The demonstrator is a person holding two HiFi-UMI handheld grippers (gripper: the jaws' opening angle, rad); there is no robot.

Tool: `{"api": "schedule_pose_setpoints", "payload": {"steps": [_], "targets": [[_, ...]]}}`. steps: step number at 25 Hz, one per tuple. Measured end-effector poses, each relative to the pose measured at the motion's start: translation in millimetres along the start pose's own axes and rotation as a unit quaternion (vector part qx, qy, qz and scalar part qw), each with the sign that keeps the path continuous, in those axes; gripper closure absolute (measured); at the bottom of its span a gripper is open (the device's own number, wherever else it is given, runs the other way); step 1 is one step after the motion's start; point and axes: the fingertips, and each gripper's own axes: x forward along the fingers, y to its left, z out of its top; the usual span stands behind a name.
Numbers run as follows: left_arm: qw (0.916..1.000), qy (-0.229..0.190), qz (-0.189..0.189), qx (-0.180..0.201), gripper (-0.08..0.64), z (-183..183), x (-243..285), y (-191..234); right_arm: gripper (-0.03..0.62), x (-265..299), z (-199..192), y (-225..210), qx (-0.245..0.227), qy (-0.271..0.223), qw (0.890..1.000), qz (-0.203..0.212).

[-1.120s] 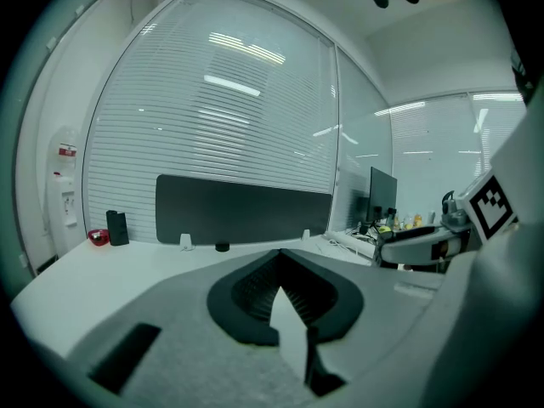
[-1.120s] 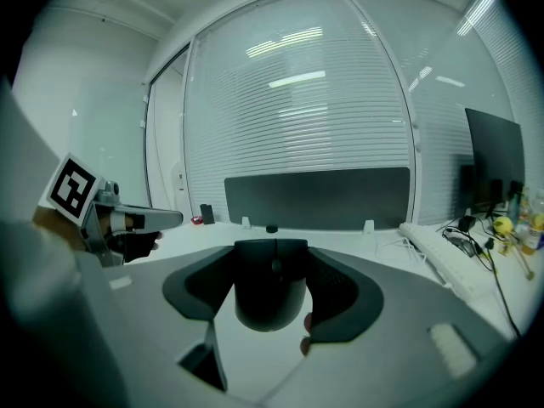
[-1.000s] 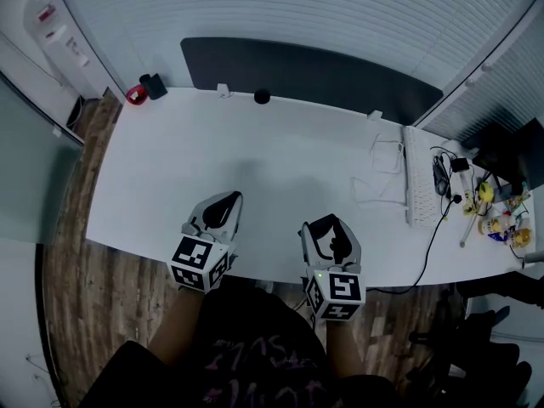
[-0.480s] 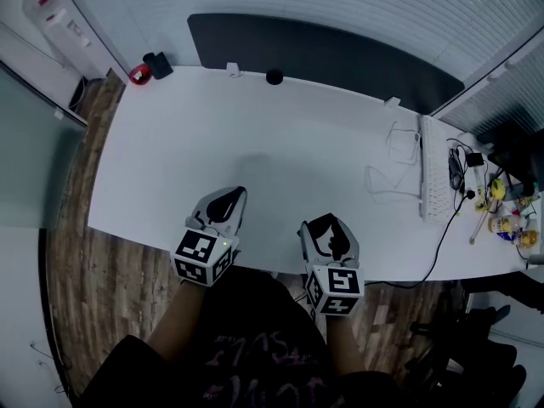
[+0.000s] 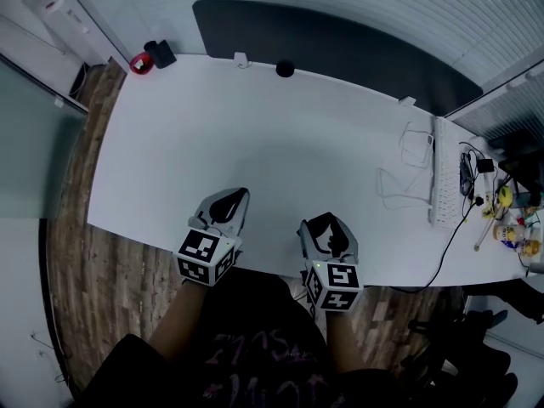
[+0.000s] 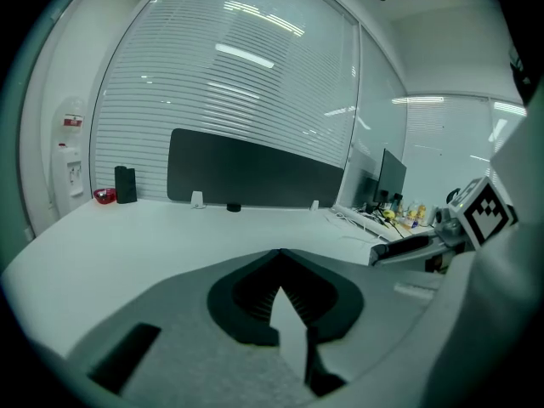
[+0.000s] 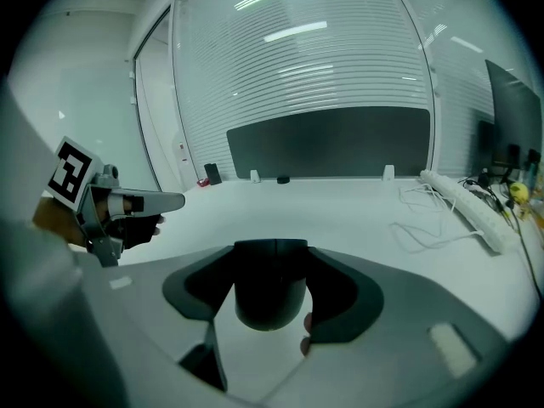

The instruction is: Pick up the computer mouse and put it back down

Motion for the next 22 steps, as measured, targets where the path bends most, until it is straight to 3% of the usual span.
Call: {"api": "schedule_pose_setpoints", "payload": {"steps": [22], "targets": [[0.9997,0.015,0.007,-0.018,0.561,-4.3,19.3,25.5,0.318,44.6,6.2,4.0,0.016,0.034,0.999,0.02]]}}
